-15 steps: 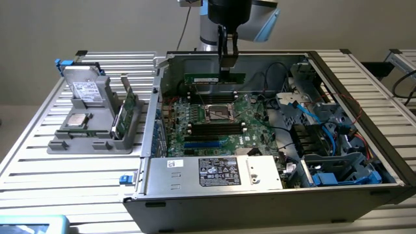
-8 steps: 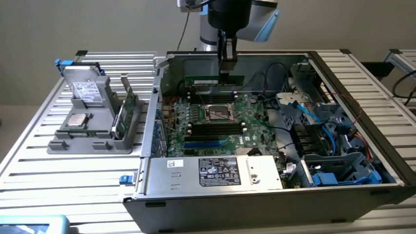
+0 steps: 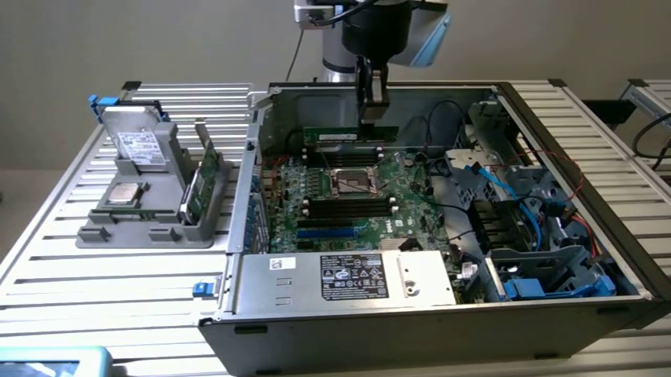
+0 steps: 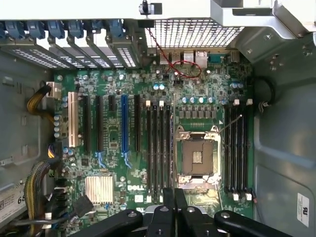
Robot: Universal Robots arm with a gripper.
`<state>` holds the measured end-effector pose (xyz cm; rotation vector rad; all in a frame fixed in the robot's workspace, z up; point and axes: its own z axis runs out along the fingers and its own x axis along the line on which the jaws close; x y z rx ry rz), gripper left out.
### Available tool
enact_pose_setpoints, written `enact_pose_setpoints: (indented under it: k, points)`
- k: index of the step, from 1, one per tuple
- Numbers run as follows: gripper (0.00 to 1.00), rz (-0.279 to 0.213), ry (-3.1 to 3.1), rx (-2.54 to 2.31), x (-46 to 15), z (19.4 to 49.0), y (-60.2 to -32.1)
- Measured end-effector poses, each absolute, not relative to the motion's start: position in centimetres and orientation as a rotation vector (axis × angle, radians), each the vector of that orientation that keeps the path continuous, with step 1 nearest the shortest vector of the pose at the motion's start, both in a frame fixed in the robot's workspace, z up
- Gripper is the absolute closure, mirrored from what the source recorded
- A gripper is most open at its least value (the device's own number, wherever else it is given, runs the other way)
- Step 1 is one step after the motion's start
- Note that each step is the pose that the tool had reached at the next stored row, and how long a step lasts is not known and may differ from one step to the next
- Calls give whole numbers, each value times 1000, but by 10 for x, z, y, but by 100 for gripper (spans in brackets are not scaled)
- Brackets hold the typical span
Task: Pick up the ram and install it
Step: 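Insert the ram into the slot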
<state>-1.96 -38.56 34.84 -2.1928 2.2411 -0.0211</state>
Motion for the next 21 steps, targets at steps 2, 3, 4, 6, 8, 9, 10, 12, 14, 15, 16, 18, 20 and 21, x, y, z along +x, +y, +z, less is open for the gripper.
enact_pose_setpoints:
  k: [2,3,4,6,8,9,10,12,14,15,16,18,20,21]
  points:
    - [88,-30,2241,-2200,-19,346,-385]
    - [88,-37,2243,-2204,-19,345,-385]
    - [88,-44,2245,-2209,-19,345,-385]
    - [88,-50,2245,-2213,-19,343,-385]
    - [88,-51,2245,-2214,-19,343,-385]
    - [88,-51,2245,-2214,-19,343,-385]
    - [88,-51,2245,-2214,-19,342,-385]
    - [88,-53,2246,-2214,-19,339,-385]
    - [88,-57,2247,-2216,-18,337,-385]
    - [88,-60,2249,-2218,-18,335,-385]
    - [88,-64,2251,-2219,-18,334,-384]
    - [88,-66,2251,-2220,-18,333,-384]
    - [88,-67,2251,-2221,-18,331,-384]
    - [88,-68,2252,-2221,-18,329,-383]
